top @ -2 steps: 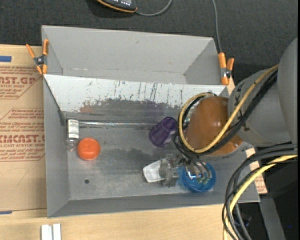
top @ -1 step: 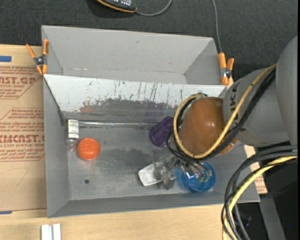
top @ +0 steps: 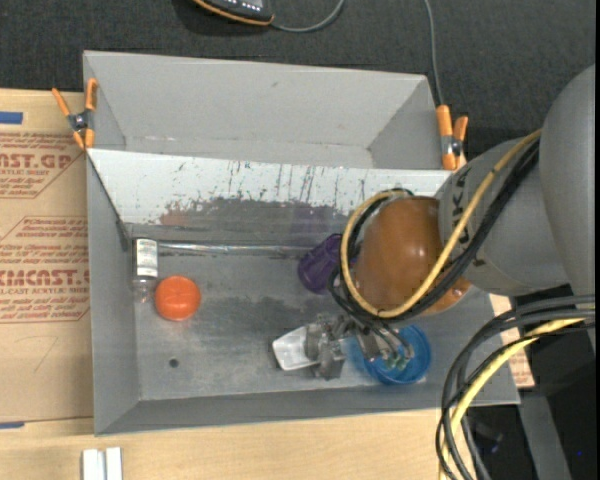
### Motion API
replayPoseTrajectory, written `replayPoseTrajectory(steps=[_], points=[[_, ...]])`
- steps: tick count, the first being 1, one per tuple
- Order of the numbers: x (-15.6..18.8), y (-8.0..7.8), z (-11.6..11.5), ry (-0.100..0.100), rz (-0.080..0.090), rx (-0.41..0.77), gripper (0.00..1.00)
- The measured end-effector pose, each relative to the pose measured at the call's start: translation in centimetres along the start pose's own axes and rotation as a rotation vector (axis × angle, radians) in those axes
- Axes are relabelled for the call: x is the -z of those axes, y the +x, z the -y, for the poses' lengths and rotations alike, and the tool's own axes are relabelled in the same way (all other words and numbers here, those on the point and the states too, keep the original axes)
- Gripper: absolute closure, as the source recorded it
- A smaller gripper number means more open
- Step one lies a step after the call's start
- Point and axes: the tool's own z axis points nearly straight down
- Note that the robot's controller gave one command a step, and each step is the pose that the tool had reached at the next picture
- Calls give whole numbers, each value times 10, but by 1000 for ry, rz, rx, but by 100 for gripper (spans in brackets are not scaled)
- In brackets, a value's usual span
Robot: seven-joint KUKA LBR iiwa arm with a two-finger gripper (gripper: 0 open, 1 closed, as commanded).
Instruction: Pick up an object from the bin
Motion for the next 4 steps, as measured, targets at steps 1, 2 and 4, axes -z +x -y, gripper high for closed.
replayPoseTrajectory(steps=[1, 2, 4], points=[[0, 0, 0, 0, 0, 0, 100], [1, -15, -26, -2, 2, 24, 100], [0, -14, -46, -3, 3, 53, 100]])
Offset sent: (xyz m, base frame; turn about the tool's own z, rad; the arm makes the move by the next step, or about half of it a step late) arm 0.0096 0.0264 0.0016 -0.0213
